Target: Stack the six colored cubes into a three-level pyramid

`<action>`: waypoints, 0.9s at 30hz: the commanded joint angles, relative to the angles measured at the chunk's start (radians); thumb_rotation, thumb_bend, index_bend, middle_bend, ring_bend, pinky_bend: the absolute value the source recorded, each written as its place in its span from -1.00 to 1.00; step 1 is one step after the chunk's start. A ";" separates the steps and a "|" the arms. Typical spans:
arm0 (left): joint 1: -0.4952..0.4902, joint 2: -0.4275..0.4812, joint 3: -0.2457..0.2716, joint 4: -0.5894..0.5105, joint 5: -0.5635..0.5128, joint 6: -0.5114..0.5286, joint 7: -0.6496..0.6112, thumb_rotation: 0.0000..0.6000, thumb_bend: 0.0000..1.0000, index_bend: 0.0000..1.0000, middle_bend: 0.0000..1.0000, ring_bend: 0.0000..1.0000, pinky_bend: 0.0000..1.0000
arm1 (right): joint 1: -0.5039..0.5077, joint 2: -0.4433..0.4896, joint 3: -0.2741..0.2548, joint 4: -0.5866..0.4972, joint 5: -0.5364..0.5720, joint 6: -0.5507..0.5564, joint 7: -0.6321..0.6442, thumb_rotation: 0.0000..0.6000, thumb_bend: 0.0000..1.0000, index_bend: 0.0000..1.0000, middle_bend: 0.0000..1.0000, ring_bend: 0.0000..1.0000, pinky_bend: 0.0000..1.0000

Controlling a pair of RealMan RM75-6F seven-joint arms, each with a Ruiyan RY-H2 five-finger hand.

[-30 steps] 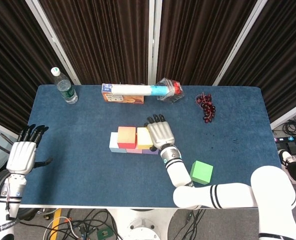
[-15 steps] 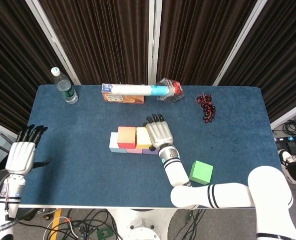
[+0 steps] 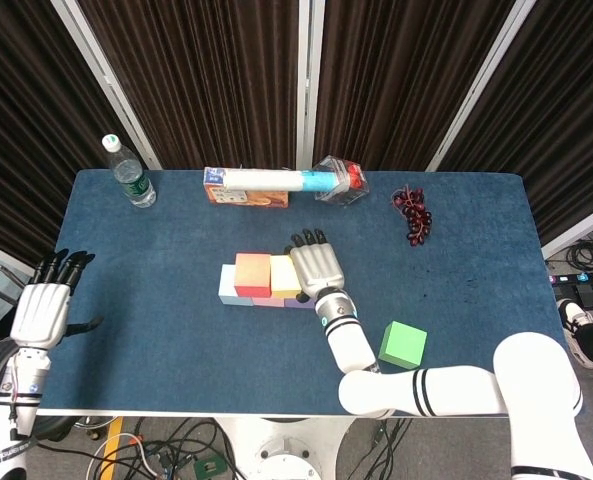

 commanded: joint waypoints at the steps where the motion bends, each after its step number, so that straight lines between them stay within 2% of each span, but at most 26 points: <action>1: 0.001 0.000 0.000 0.000 0.001 0.001 -0.001 1.00 -1.00 -0.71 -0.77 -0.91 -0.87 | 0.001 -0.002 0.002 0.001 0.000 0.001 -0.002 1.00 -0.80 -0.19 -0.77 -1.00 -1.00; 8: 0.002 0.000 -0.002 0.002 0.000 0.000 -0.005 1.00 -1.00 -0.71 -0.77 -0.91 -0.87 | 0.001 -0.003 0.007 0.003 0.010 0.002 -0.011 1.00 -0.80 -0.26 -0.78 -1.00 -1.00; 18: 0.006 0.000 -0.002 0.004 0.004 0.003 -0.008 1.00 -1.00 -0.71 -0.77 -0.91 -0.87 | 0.000 -0.003 0.011 0.001 0.018 -0.004 -0.016 1.00 -0.80 -0.70 -0.82 -1.00 -1.00; 27: 0.008 0.001 -0.001 0.003 0.008 0.006 -0.007 1.00 -1.00 -0.71 -0.77 -0.91 -0.87 | -0.007 0.005 0.011 -0.017 0.015 -0.004 -0.013 1.00 -0.80 -0.74 -0.82 -1.00 -1.00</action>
